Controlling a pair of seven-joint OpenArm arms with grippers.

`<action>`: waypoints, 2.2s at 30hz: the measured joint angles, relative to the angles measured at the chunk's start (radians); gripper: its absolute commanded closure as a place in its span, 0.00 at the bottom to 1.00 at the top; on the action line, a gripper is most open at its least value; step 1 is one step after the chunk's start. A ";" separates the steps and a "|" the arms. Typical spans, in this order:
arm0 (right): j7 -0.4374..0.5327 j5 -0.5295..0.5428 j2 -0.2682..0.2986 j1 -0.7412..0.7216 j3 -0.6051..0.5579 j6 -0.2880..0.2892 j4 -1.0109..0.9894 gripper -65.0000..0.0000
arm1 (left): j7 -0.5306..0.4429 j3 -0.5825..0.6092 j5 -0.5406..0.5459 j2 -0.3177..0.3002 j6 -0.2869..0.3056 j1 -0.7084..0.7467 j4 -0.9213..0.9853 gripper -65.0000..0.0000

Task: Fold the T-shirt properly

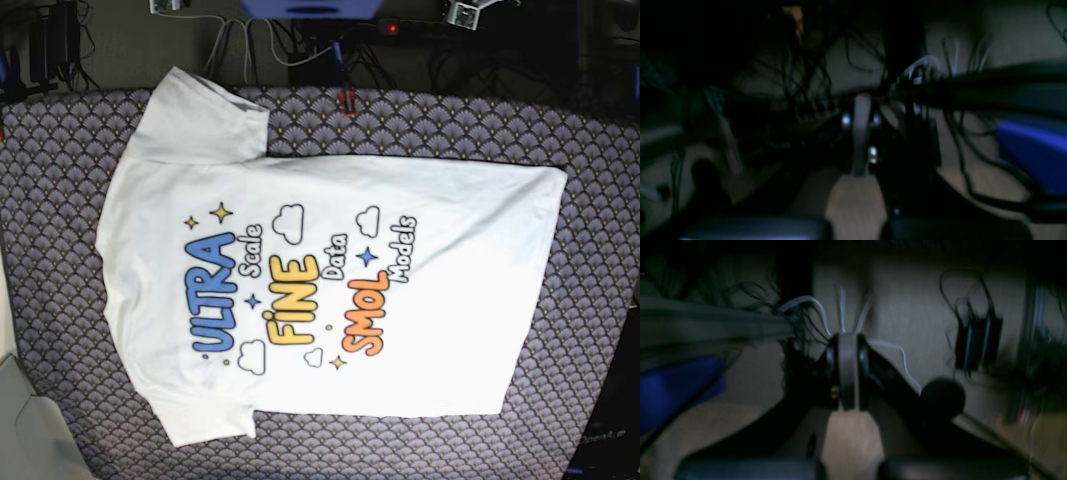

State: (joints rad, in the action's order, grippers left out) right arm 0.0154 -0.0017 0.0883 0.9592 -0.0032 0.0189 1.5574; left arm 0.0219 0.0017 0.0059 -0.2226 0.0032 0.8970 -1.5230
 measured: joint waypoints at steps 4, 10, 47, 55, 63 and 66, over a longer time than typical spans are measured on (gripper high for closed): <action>-0.010 0.002 0.029 0.092 0.026 -0.006 0.177 1.00 | 0.005 -0.034 0.000 -0.001 0.011 0.084 -0.171 0.99; -0.034 0.002 0.009 0.148 0.129 -0.002 0.399 1.00 | 0.006 -0.147 0.000 0.009 -0.002 0.144 -0.378 0.99; -0.730 -0.002 -0.085 -0.581 0.583 0.676 0.196 0.69 | 0.266 -0.314 0.293 0.042 0.009 -0.161 -0.429 0.54; -0.738 -0.003 -0.122 -0.582 0.578 0.673 0.212 0.69 | 0.266 -0.314 0.291 0.010 0.013 -0.230 -0.420 0.54; -0.737 -0.005 -0.157 -0.576 0.575 0.674 0.321 0.69 | 0.267 -0.314 0.291 0.010 0.011 -0.263 -0.357 0.54; -0.748 -0.004 -0.183 -0.549 0.575 0.676 0.331 0.69 | 0.270 -0.314 0.291 0.013 0.007 -0.261 -0.331 0.54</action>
State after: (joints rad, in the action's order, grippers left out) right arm -0.7326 -0.0059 -0.0952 0.4099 0.5713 0.6945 1.8881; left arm 0.2920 -0.3126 0.2970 -0.2096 0.0101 0.6361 -1.8538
